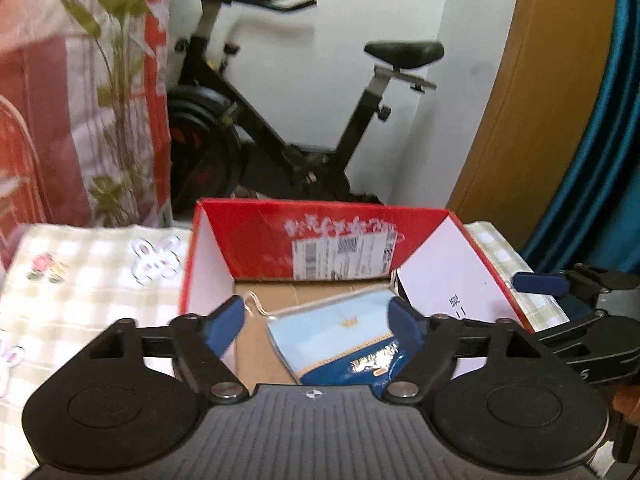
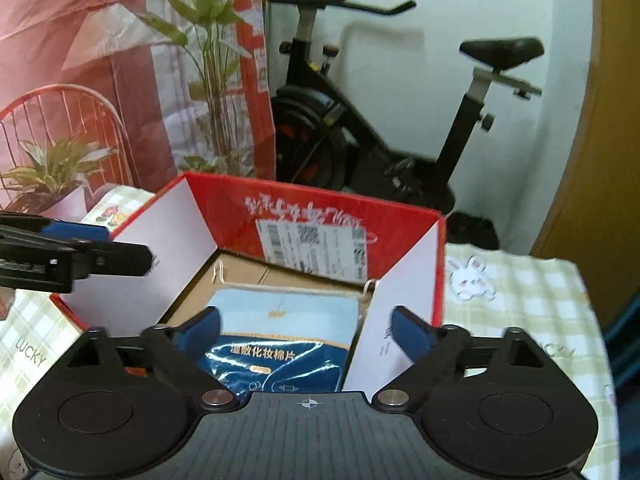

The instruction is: Organize soft objects

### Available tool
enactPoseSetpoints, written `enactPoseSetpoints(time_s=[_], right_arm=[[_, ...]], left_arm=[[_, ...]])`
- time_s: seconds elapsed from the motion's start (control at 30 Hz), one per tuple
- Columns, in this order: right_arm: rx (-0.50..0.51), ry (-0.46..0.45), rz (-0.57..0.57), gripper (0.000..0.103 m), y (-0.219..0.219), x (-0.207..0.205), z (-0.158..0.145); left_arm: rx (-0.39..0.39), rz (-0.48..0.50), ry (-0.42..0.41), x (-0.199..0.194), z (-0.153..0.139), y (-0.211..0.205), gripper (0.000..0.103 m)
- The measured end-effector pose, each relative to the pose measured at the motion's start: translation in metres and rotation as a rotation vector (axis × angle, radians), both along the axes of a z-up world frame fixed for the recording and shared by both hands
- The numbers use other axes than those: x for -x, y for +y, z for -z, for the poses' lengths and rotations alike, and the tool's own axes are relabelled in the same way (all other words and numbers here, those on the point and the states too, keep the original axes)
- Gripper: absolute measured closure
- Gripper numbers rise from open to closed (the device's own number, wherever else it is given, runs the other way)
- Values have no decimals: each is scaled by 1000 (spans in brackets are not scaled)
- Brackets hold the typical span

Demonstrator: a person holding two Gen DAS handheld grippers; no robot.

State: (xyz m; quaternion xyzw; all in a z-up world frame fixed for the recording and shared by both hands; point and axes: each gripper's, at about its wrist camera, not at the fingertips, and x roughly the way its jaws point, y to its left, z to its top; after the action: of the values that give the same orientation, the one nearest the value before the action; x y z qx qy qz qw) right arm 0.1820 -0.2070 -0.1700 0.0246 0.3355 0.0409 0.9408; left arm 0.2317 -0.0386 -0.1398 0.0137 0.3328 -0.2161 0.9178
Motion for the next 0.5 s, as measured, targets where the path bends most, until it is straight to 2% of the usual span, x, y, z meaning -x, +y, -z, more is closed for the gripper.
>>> enactPoseSetpoints(time_s=[0.07,0.13,0.33,0.5], right_arm=[[8,-22,8,1,1,9,-7],[2,-37,11,0,0,17,-13],[-12,-89,39,0,2,41,-26],[-18,-128,53,0,5,63,-32]], left_arm=[[0,-16,-28,9,-6,4,8],[-4,-34,-49,19,-12,8,4],[-48,-71,-98,44,-20,17,0],[-37,-95,-104,62,-23,25,0]])
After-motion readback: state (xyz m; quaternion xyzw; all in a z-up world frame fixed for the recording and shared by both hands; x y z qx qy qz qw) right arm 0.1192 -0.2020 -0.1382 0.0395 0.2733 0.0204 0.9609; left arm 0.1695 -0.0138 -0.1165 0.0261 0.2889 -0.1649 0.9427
